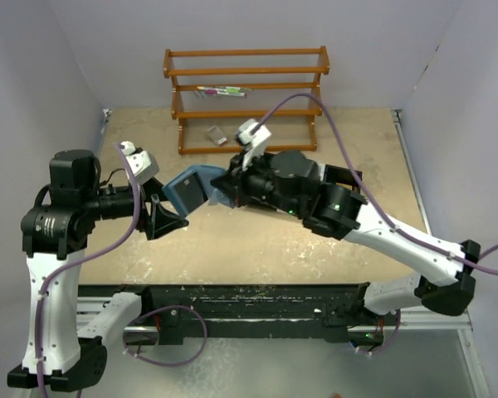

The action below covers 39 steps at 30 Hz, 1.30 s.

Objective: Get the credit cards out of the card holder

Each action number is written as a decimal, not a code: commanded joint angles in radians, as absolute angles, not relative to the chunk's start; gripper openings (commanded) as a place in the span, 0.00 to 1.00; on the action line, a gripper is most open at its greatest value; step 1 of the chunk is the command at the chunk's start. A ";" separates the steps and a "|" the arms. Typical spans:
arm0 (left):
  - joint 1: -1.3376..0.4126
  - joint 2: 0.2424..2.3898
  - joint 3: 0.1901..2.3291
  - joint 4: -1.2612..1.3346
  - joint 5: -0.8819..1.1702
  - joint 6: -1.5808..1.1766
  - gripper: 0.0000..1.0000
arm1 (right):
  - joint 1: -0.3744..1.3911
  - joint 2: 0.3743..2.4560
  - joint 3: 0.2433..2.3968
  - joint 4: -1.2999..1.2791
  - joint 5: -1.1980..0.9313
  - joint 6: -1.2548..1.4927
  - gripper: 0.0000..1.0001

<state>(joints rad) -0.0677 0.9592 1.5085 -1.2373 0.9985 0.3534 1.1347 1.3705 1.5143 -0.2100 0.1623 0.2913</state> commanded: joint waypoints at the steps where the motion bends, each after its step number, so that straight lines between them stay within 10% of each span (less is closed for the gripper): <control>1: -0.068 0.911 1.438 -1.059 1.113 0.219 0.76 | 1.090 1.246 1.460 -0.046 0.089 0.513 0.00; 19: -0.068 0.896 1.354 -0.530 1.281 -0.435 0.65 | 1.089 1.151 1.354 0.102 0.020 0.699 0.00; 36: -0.067 0.911 1.331 -0.544 1.407 -0.491 0.17 | 1.090 1.060 1.242 0.164 -0.040 0.753 0.00; 39: -0.068 0.913 1.336 -0.541 1.401 -0.507 0.12 | 1.086 1.053 1.247 0.132 -0.030 0.728 0.20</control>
<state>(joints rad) -0.0662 0.9173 1.3289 -0.5858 1.3533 -0.4458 1.0863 1.0794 1.2354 0.0662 -0.0257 0.7357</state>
